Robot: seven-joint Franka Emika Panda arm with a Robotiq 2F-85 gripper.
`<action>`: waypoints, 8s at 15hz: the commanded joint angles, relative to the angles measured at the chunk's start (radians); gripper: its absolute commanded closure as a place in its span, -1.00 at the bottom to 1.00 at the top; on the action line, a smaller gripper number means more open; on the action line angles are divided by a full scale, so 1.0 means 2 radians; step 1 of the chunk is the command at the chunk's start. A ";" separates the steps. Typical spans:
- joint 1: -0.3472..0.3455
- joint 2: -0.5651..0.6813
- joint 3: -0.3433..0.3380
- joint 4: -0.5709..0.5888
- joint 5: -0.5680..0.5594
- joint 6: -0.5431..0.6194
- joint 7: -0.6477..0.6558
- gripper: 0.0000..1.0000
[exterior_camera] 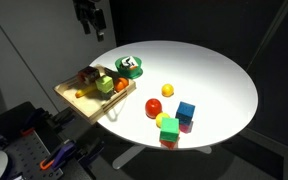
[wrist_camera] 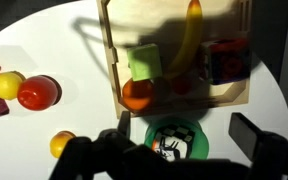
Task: Put the big red apple on top of the two stacked toy blocks in the box
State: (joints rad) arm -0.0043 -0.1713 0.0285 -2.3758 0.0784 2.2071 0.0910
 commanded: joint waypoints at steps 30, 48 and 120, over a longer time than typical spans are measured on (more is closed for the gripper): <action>-0.058 0.023 -0.068 -0.016 -0.020 -0.008 0.057 -1.00; -0.096 0.154 -0.120 0.081 -0.010 0.079 0.044 -1.00; -0.055 0.250 -0.137 0.066 -0.078 0.153 0.050 -0.05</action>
State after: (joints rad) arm -0.1396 0.4066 -0.2246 -2.2009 -0.0287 2.5569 0.1787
